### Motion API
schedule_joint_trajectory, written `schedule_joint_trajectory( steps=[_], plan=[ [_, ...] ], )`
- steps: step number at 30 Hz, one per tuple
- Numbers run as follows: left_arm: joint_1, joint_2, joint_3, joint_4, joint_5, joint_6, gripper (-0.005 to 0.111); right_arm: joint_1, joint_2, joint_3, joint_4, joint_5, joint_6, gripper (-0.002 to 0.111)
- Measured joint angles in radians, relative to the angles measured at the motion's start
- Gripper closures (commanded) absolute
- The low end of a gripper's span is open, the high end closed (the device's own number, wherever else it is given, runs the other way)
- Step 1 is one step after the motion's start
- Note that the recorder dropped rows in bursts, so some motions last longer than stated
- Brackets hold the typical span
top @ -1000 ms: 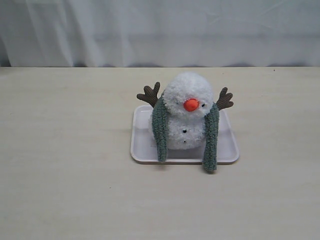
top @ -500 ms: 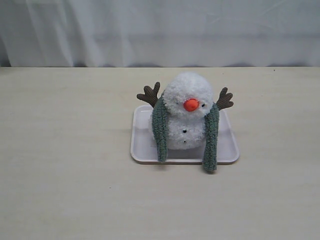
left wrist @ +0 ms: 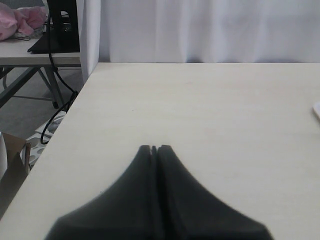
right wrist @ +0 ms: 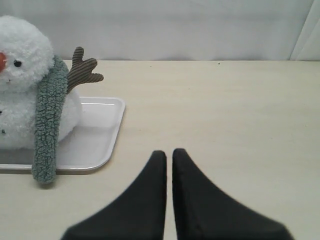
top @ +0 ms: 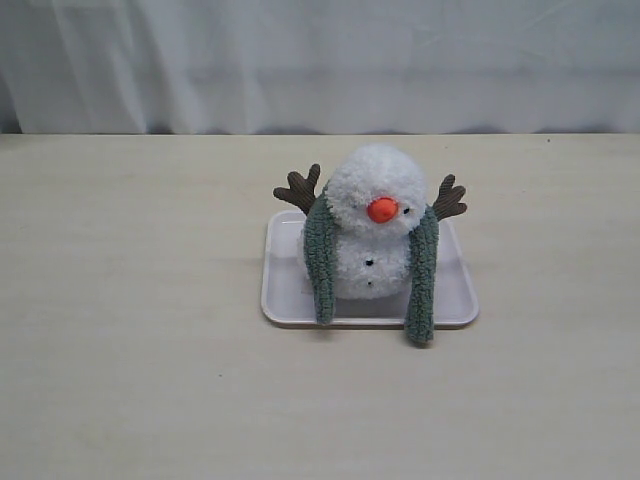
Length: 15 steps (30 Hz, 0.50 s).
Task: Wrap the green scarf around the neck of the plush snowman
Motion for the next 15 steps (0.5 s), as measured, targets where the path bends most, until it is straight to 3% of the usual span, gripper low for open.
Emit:
schedule_joint_trajectory(
  steps=[15],
  plan=[
    [0.000,0.000,0.000,0.000,0.000,0.000,0.107,-0.021,0.000,0.000,0.005,0.006,0.000,0.104]
  ],
)
